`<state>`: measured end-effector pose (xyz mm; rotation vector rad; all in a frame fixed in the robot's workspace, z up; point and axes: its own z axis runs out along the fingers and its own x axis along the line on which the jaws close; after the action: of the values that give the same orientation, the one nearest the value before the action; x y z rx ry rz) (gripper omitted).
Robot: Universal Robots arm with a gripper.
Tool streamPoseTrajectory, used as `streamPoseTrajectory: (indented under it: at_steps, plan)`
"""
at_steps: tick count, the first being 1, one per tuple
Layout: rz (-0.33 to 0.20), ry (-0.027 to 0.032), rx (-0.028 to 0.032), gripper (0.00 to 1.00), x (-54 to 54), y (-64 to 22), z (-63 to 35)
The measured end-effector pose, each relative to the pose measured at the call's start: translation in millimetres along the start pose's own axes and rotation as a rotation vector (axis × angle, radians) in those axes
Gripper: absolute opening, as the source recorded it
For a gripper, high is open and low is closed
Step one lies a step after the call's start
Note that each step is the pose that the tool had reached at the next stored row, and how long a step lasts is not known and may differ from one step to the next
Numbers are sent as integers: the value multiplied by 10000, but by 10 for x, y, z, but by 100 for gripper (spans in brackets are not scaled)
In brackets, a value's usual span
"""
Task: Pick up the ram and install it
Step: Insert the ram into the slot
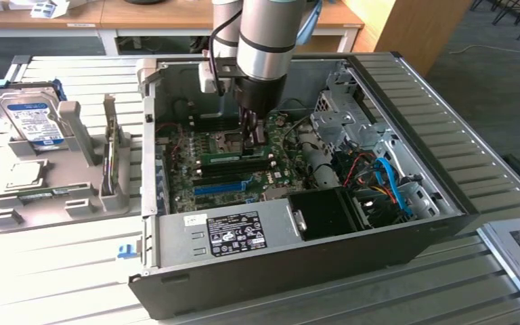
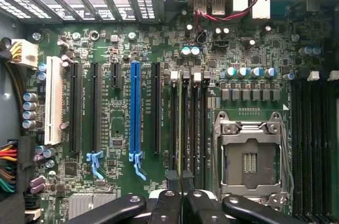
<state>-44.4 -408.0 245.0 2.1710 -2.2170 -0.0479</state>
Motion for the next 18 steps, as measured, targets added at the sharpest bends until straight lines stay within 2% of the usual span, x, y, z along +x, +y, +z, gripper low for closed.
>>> streamPoseTrajectory:
  at_steps: [8, 18]
  plan:
    - [0, -2, 1, 12, -1, -59, -2]
    - [0, -3, 2, 12, -2, -65, 33]
